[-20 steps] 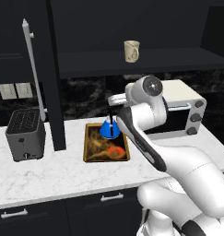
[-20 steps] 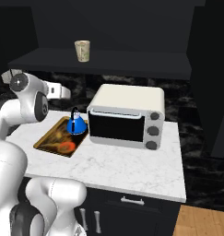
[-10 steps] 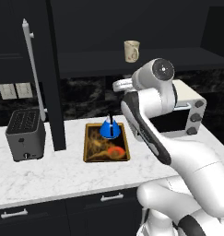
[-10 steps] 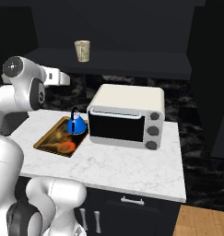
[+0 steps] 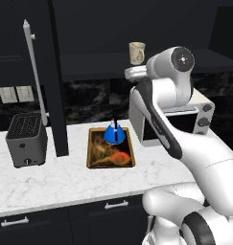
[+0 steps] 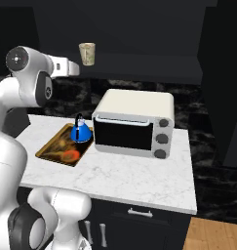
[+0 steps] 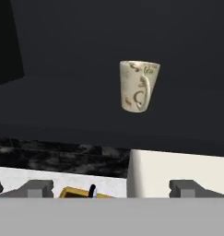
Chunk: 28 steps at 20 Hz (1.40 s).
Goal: Pick the kettle from the counter and place it on the tray. Then pick the mug from the cabinet and place it on the tray. Then close the cabinet doors.
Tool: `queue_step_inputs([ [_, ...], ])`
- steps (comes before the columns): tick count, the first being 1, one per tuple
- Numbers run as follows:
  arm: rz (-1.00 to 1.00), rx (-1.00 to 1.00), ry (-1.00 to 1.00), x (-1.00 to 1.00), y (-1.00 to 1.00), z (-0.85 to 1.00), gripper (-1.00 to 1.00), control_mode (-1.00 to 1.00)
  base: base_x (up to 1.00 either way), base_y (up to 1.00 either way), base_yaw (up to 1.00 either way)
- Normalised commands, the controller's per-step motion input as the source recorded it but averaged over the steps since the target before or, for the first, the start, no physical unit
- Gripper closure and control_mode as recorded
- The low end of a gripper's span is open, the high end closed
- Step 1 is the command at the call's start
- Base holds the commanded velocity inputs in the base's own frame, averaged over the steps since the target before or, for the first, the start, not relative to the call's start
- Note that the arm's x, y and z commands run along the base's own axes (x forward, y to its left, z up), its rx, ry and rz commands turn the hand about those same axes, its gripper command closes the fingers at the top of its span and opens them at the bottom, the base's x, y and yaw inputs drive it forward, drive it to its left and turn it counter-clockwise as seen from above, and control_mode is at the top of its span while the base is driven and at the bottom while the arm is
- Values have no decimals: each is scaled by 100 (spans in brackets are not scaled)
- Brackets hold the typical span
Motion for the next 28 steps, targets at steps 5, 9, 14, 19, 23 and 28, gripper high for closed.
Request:
queue_step_inputs([
  [5, 0, 4, -15, 19, -24, 30, -100, -100, 0, 0, 0],
  [9, 0, 7, -1, 34, -26, 21, -100, -100, 0, 0, 0],
  [14, 0, 14, 1, 36, -25, 28, -100, -100, 0, 0, 0],
  [19, 0, 6, 4, 33, -3, 17, -100, -100, 0, 0, 0],
  [23, 0, 0, 2, 30, 2, 0, -100, -100, 0, 0, 0],
  [28, 0, 0, 2, 20, 3, -7, -100, -100, 0, 0, 0],
])
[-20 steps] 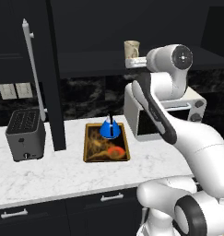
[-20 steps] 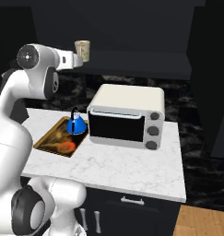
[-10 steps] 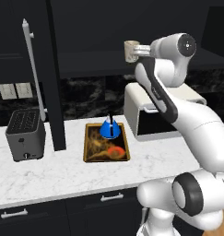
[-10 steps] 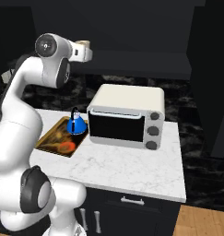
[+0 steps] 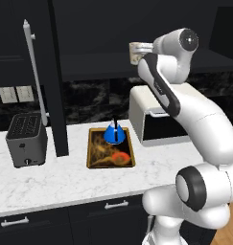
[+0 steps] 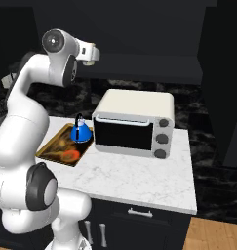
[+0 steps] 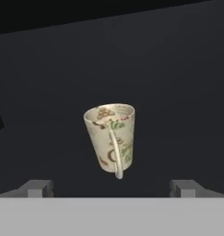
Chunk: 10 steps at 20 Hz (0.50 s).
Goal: Pick the kettle from the counter and place it on the tray. Then pick the mug from the cabinet and place it on the tray. Then close the cabinet doors.
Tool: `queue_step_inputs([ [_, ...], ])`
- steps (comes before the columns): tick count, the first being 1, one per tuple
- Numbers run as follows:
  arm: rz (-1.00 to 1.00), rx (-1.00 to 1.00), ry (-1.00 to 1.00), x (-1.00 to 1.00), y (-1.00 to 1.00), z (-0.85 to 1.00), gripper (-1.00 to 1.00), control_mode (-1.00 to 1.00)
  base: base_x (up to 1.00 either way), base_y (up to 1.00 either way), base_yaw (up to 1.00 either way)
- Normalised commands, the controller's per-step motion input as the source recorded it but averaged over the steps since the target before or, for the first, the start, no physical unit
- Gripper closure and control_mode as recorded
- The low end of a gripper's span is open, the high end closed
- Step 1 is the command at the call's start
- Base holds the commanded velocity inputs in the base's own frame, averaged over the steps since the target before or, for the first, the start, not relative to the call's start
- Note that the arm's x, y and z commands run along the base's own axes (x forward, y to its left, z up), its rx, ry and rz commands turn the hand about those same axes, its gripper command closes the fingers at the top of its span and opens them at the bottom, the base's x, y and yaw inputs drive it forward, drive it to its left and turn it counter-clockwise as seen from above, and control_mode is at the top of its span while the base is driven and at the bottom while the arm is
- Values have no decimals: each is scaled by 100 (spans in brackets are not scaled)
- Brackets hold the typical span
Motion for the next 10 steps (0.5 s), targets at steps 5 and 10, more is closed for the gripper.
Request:
queue_step_inputs([
  [5, 0, 0, 2, 29, 0, -11, -100, -100, 0, 0, 0],
  [10, 2, 0, 11, 29, 0, -13, -100, -100, 0, 0, 0],
])
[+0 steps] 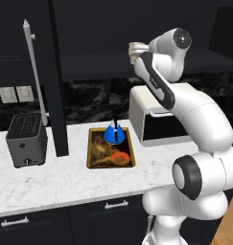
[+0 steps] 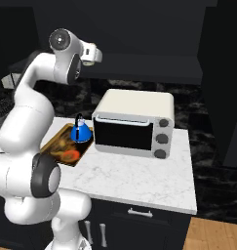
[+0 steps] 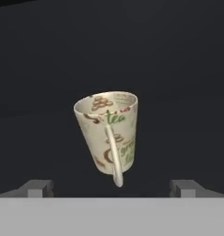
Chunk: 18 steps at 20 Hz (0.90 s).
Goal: Pick the kettle from the counter and place it on the tray. Then pick the mug from the cabinet and place it on the tray. Then close the cabinet doors.
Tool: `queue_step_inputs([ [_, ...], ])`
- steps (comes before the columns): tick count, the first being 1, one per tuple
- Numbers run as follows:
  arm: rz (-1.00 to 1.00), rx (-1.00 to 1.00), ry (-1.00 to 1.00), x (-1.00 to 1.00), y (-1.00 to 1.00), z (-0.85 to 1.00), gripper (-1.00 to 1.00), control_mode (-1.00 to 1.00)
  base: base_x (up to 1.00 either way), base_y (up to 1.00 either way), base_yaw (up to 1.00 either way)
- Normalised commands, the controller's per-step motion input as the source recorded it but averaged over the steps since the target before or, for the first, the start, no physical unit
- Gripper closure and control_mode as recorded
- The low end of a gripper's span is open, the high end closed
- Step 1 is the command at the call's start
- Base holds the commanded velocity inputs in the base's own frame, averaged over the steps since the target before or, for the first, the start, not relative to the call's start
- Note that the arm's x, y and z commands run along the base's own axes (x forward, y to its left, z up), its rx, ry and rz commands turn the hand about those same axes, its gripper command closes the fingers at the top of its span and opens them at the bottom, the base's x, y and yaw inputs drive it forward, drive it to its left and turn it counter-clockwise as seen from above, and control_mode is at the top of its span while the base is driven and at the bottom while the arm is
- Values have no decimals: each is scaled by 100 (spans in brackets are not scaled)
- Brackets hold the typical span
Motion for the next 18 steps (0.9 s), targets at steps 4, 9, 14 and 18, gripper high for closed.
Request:
queue_step_inputs([
  [4, 2, 0, 9, 27, 0, -13, -100, -100, 0, 0, 0],
  [9, 3, 0, 0, 28, 0, -3, -100, -100, 0, 0, 0],
  [14, 3, 0, 0, 25, 0, -6, -100, -100, 0, 0, 0],
  [18, 2, -2, 0, 19, 0, -9, -100, -100, 0, 0, 0],
])
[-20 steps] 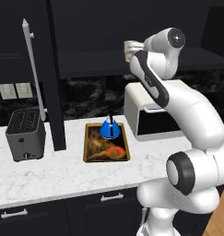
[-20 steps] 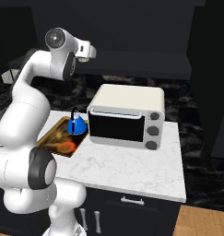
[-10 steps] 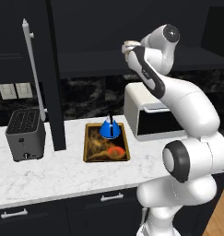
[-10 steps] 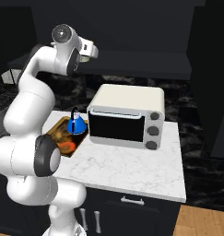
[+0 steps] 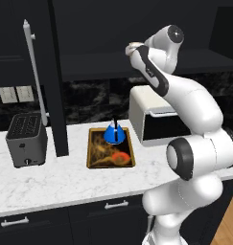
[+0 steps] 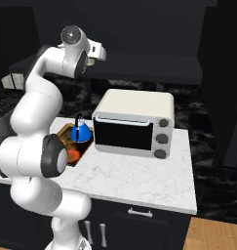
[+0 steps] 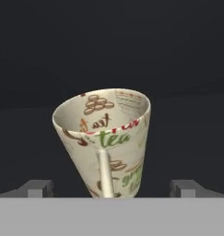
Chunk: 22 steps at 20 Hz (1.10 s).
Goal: Pick the kettle from the counter and place it on the tray. Then pick the mug from the cabinet and place it on the tray. Then close the cabinet doors.
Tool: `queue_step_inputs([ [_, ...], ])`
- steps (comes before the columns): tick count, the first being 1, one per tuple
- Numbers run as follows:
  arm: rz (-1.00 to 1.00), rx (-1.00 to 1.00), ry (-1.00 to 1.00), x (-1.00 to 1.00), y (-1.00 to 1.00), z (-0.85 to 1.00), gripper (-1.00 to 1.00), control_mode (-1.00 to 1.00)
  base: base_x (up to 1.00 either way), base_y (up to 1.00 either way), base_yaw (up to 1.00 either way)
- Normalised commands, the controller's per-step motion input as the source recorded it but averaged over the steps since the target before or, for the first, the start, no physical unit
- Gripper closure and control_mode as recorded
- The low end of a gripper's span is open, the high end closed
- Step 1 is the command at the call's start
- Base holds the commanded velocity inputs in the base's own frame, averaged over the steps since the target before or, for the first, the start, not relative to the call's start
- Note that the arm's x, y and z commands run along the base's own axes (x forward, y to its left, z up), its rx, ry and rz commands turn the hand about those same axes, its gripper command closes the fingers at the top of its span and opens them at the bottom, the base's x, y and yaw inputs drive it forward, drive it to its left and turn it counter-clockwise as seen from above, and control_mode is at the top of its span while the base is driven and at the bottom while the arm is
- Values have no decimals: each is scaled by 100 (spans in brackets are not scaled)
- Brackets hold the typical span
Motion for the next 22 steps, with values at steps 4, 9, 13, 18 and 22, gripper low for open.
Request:
queue_step_inputs([
  [4, 0, -2, 0, 20, 0, -7, -100, -100, 0, 0, 0],
  [9, 0, -3, 0, 19, 0, -6, -100, -100, 0, 0, 0],
  [13, 0, -2, 0, 16, 0, -5, -100, -100, 0, 0, 0],
  [18, 0, -1, 0, 8, 0, -6, -100, -100, 0, 0, 0],
  [22, 0, 0, 0, 1, 0, -8, -100, -100, 0, 0, 0],
])
